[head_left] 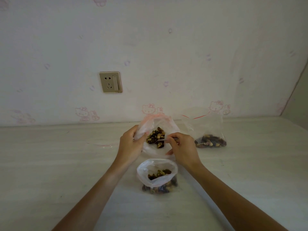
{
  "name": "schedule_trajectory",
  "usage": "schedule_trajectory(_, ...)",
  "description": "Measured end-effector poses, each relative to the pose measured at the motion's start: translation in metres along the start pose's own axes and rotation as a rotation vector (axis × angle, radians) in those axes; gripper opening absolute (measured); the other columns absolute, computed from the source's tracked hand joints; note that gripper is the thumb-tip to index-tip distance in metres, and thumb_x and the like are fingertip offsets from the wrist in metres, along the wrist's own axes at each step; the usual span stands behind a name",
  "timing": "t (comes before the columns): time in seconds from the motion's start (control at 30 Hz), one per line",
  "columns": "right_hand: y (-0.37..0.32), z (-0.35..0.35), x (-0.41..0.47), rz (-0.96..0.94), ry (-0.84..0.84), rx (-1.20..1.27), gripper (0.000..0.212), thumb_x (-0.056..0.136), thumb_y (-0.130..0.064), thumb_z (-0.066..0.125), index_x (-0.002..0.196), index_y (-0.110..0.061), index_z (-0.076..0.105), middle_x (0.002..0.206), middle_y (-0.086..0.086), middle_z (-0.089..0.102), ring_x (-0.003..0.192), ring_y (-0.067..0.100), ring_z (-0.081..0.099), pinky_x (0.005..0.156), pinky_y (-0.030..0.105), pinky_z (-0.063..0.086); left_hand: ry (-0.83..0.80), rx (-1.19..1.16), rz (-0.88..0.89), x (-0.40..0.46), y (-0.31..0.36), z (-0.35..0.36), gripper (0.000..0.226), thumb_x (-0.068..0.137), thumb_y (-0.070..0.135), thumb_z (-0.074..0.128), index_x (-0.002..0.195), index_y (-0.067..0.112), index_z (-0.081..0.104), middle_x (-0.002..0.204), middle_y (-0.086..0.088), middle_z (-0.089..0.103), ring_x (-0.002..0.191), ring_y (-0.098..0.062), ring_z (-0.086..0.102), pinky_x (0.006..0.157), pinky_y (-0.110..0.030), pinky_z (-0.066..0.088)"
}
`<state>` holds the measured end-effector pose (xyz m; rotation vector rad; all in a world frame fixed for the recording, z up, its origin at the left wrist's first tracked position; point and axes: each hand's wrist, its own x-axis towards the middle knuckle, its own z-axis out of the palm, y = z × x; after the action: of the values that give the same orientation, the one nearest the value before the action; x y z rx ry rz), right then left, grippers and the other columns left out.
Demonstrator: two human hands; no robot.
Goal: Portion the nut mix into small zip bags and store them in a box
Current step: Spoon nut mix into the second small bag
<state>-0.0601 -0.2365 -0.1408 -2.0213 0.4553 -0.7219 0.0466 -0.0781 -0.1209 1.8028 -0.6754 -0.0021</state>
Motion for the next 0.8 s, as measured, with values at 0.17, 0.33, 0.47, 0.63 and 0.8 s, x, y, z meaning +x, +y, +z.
schedule_trajectory(0.17, -0.002, -0.003, 0.001, 0.125, 0.028, 0.219, 0.022, 0.103, -0.016, 0.060, 0.087, -0.027, 0.070, 0.094, -0.006, 0.079, 0.057, 0.019, 0.073, 0.040, 0.020, 0.046, 0.005, -0.004, 0.011, 0.004, -0.001, -0.003, 0.026, 0.102, 0.025, 0.064, 0.127, 0.021, 0.070, 0.095, 0.006, 0.074, 0.063, -0.005, 0.066, 0.052, -0.019, 0.052)
schedule_trajectory(0.33, 0.000, -0.006, -0.003, 0.266, 0.045, 0.428, 0.010, 0.103, -0.018, 0.061, 0.101, -0.021, 0.071, 0.093, -0.006, 0.080, 0.067, 0.025, 0.077, 0.046, 0.031, 0.054, -0.030, 0.014, 0.073, 0.009, 0.002, -0.006, 0.028, 0.101, 0.027, 0.067, 0.128, 0.021, 0.070, 0.098, 0.003, 0.074, 0.059, -0.008, 0.061, 0.053, -0.022, 0.053)
schedule_trajectory(0.47, 0.000, -0.013, -0.006, 0.280, 0.043, 0.462, 0.010, 0.103, -0.018, 0.060, 0.105, -0.018, 0.070, 0.092, -0.006, 0.080, 0.072, 0.024, 0.078, 0.049, 0.029, 0.057, 0.006, 0.041, 0.041, 0.007, -0.002, -0.012, 0.024, 0.100, 0.035, 0.066, 0.123, 0.028, 0.068, 0.097, 0.013, 0.073, 0.058, -0.005, 0.064, 0.055, -0.022, 0.054)
schedule_trajectory(0.63, -0.007, -0.029, -0.008, 0.264, 0.050, 0.461, 0.012, 0.103, -0.017, 0.060, 0.108, -0.014, 0.070, 0.092, -0.002, 0.080, 0.075, 0.023, 0.078, 0.049, 0.029, 0.058, 0.036, 0.060, -0.103, -0.003, -0.016, -0.024, 0.025, 0.092, 0.057, 0.069, 0.108, 0.040, 0.063, 0.093, 0.013, 0.072, 0.075, -0.009, 0.071, 0.069, -0.033, 0.060)
schedule_trajectory(0.8, -0.019, -0.049, -0.015, 0.234, 0.045, 0.457, 0.012, 0.104, -0.016, 0.058, 0.108, -0.012, 0.069, 0.091, -0.001, 0.080, 0.076, 0.023, 0.078, 0.050, 0.030, 0.059, 0.065, 0.059, -0.286, -0.027, -0.020, -0.037, 0.053, 0.080, 0.068, 0.075, 0.111, 0.029, 0.057, 0.096, 0.002, 0.069, 0.080, -0.015, 0.071, 0.066, -0.033, 0.058)
